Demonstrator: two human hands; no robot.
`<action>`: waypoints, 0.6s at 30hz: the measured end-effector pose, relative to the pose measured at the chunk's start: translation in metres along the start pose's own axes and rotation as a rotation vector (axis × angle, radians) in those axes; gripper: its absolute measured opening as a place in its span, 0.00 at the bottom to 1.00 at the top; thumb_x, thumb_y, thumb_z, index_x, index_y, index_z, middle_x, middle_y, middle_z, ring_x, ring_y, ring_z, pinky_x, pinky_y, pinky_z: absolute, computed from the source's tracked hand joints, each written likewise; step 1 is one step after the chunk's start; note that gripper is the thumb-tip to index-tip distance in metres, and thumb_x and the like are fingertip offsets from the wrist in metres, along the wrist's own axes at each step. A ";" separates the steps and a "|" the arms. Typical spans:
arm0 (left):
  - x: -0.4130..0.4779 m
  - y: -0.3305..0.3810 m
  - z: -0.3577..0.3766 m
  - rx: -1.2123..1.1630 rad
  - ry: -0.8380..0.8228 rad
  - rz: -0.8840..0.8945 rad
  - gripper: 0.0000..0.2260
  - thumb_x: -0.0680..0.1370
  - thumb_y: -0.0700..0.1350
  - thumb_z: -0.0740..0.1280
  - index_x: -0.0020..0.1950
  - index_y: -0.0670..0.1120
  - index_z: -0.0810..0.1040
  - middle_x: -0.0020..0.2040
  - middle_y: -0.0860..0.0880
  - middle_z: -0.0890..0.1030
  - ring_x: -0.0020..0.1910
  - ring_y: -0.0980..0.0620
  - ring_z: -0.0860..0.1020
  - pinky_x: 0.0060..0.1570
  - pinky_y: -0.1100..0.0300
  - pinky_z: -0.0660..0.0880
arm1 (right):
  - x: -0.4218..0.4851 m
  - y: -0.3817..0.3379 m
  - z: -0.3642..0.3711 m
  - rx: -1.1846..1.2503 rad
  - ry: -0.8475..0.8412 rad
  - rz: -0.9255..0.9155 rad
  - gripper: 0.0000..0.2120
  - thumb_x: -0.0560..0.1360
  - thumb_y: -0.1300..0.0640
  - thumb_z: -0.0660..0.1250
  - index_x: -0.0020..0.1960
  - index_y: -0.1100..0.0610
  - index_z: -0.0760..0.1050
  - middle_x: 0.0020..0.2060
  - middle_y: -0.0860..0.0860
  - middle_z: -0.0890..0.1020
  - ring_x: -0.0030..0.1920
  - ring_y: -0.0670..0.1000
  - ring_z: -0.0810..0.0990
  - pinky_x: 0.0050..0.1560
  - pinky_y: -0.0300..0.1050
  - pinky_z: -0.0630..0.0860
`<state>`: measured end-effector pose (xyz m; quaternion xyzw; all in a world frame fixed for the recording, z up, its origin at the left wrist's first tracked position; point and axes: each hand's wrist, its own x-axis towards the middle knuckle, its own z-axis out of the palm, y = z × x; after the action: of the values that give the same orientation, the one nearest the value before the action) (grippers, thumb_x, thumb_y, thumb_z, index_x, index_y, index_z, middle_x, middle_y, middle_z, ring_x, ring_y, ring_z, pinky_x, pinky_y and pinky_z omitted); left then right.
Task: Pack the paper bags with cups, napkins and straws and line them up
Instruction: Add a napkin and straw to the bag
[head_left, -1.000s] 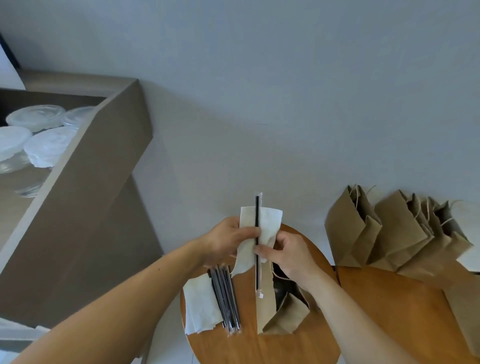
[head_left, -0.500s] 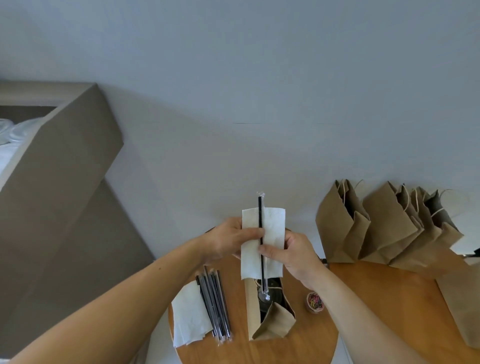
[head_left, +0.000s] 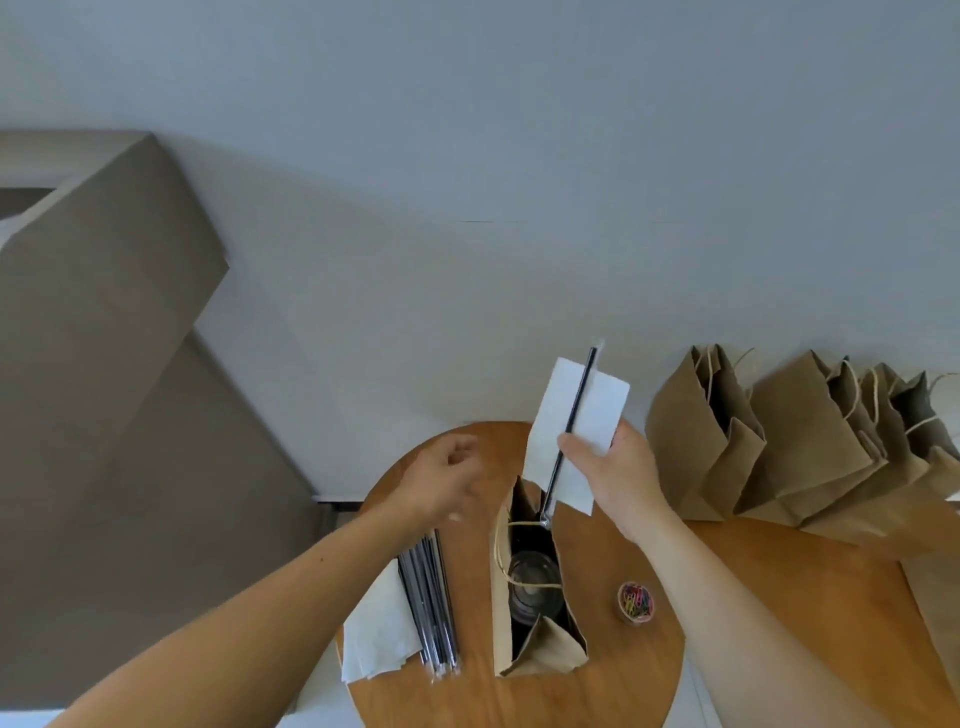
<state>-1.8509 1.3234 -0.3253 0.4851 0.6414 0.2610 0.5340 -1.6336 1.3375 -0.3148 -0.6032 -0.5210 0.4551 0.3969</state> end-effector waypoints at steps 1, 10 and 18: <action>-0.002 -0.017 0.001 0.099 -0.032 -0.060 0.21 0.80 0.45 0.66 0.72 0.52 0.68 0.60 0.53 0.77 0.49 0.53 0.82 0.42 0.58 0.82 | 0.005 0.002 -0.001 -0.006 0.057 -0.006 0.11 0.77 0.51 0.71 0.56 0.44 0.72 0.49 0.39 0.79 0.50 0.44 0.80 0.43 0.37 0.77; -0.015 -0.086 0.066 0.542 -0.302 -0.157 0.17 0.69 0.62 0.69 0.51 0.53 0.79 0.43 0.53 0.81 0.43 0.54 0.81 0.50 0.54 0.82 | 0.017 0.035 0.062 -0.236 0.123 0.020 0.14 0.79 0.51 0.67 0.62 0.54 0.74 0.54 0.49 0.81 0.42 0.40 0.77 0.30 0.25 0.69; -0.011 -0.093 0.060 0.264 -0.140 -0.332 0.15 0.82 0.50 0.58 0.48 0.43 0.80 0.32 0.46 0.84 0.32 0.49 0.84 0.44 0.53 0.84 | -0.020 0.054 0.068 -0.422 -0.101 -0.027 0.16 0.80 0.52 0.65 0.66 0.52 0.71 0.54 0.44 0.77 0.49 0.42 0.76 0.36 0.25 0.70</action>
<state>-1.8269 1.2660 -0.4181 0.4553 0.7026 0.0489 0.5447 -1.6856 1.3100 -0.3823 -0.6424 -0.6319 0.3603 0.2414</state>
